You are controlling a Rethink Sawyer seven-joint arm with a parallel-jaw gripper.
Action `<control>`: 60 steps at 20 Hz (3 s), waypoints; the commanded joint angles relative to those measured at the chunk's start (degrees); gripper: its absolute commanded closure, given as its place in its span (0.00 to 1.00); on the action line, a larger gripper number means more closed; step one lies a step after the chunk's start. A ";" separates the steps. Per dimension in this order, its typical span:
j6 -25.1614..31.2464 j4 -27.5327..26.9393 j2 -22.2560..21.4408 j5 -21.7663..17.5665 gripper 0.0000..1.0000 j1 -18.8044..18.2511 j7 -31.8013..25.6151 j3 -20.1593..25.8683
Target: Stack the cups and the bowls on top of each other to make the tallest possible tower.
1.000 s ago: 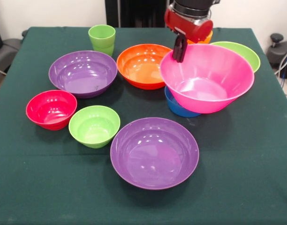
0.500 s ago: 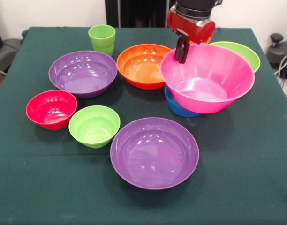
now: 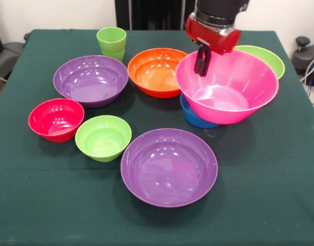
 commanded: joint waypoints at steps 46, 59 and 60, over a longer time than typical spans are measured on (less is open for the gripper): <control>0.20 4.30 2.07 -8.02 1.00 -0.89 0.46 2.48; -1.97 7.32 1.67 -9.01 1.00 -3.29 -0.71 4.78; -1.54 5.83 2.39 -8.93 1.00 -2.98 -1.02 4.80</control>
